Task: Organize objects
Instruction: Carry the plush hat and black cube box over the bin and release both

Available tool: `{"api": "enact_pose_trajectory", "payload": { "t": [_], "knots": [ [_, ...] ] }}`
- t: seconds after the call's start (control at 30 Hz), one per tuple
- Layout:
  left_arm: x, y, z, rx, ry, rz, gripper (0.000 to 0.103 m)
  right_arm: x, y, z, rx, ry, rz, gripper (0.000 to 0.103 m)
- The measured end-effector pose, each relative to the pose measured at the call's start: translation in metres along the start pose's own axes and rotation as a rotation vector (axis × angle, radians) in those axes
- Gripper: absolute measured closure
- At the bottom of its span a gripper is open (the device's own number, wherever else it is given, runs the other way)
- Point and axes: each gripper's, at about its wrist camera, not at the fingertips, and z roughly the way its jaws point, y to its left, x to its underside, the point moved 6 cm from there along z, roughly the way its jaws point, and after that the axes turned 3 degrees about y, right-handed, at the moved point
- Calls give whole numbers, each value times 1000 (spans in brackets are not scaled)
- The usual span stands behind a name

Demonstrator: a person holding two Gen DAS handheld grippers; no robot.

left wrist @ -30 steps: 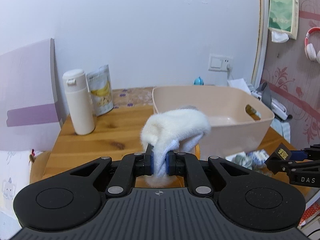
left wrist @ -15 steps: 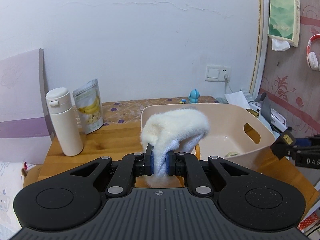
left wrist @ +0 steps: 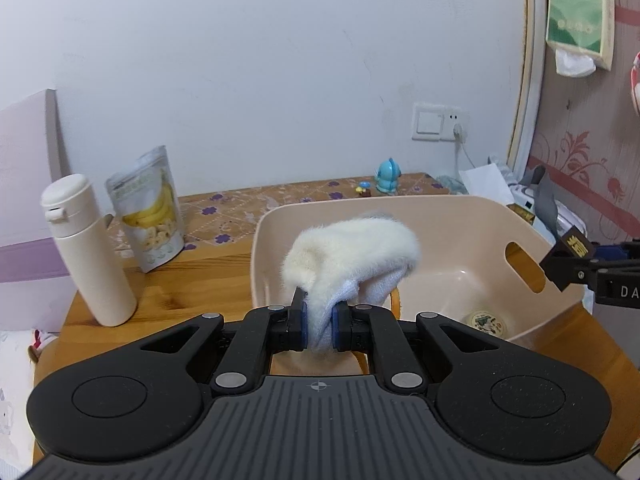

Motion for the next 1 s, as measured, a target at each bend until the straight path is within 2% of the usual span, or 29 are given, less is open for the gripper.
{"api": "enact_pose_trajectory", "payload": {
  "t": [0.5,0.9,0.97,1.0],
  "knots": [
    [7,-28,72,2,137,61,92,-4,-15,57,6,82,-21,60],
    [13,-34,88,-25,173,86,91,-4,-10,75,9,116,-76,60],
    [14,-32,88,-41,173,85,86,-4,-9,76,10,116,-75,50],
    [14,-32,87,-50,172,82,84,-4,-8,75,9,111,-72,50]
  ]
}}
